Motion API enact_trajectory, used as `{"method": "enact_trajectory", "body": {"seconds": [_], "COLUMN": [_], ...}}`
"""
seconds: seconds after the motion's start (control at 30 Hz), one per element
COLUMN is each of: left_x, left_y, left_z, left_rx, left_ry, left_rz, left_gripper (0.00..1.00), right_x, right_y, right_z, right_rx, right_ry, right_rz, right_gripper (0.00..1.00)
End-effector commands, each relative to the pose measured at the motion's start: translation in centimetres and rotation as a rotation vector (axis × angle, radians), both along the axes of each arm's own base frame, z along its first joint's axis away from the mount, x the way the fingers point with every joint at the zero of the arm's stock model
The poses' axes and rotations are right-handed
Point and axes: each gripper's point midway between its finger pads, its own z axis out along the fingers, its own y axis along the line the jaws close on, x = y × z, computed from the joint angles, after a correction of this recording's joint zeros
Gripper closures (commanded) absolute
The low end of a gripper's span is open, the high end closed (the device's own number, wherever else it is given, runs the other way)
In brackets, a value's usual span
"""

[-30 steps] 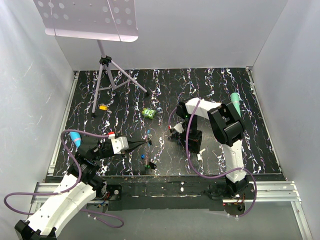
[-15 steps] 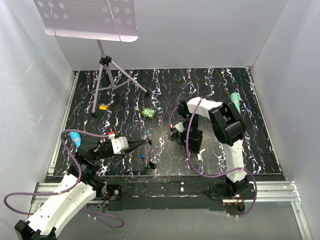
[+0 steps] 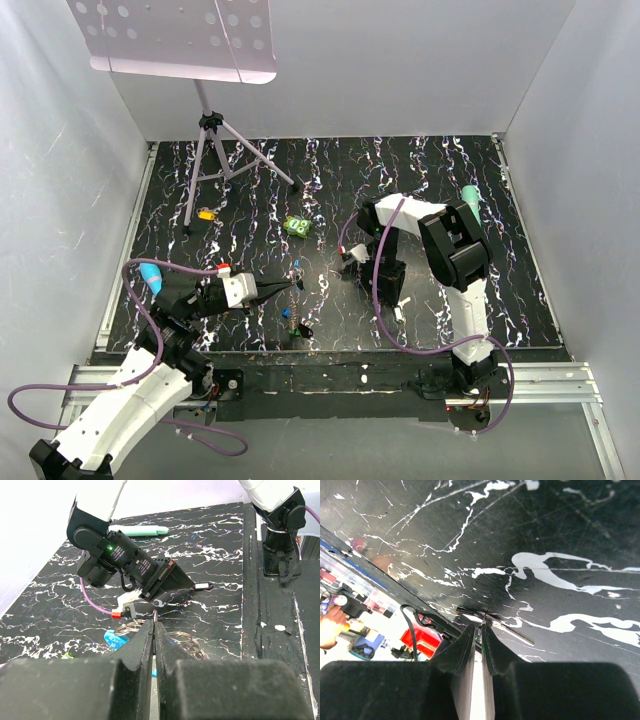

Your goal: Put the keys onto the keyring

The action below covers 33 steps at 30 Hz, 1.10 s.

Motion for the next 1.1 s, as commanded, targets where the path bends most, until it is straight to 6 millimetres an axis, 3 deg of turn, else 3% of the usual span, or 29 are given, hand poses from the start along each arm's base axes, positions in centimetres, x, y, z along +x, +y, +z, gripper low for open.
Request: {"method": "enact_trajectory", "body": {"seconds": [0.0, 0.77, 1.07], "left_x": [0.0, -0.1, -0.1], "left_y": [0.2, 0.2, 0.2], "left_z": [2.5, 2.6, 2.5], "left_rx": [-0.033, -0.037, -0.036], "left_ry": [-0.070, -0.073, -0.071], "left_rz": [0.004, 0.002, 0.002], "left_gripper": [1.00, 1.00, 1.00], "right_x": [-1.2, -0.5, -0.1], "right_y": [-0.4, -0.3, -0.2], "right_z": [1.8, 1.4, 1.0], "right_rx": [-0.008, 0.016, 0.026], "right_ry": [0.051, 0.004, -0.026], "right_rz": [-0.039, -0.115, -0.149], "right_gripper": [0.82, 0.78, 0.72]}}
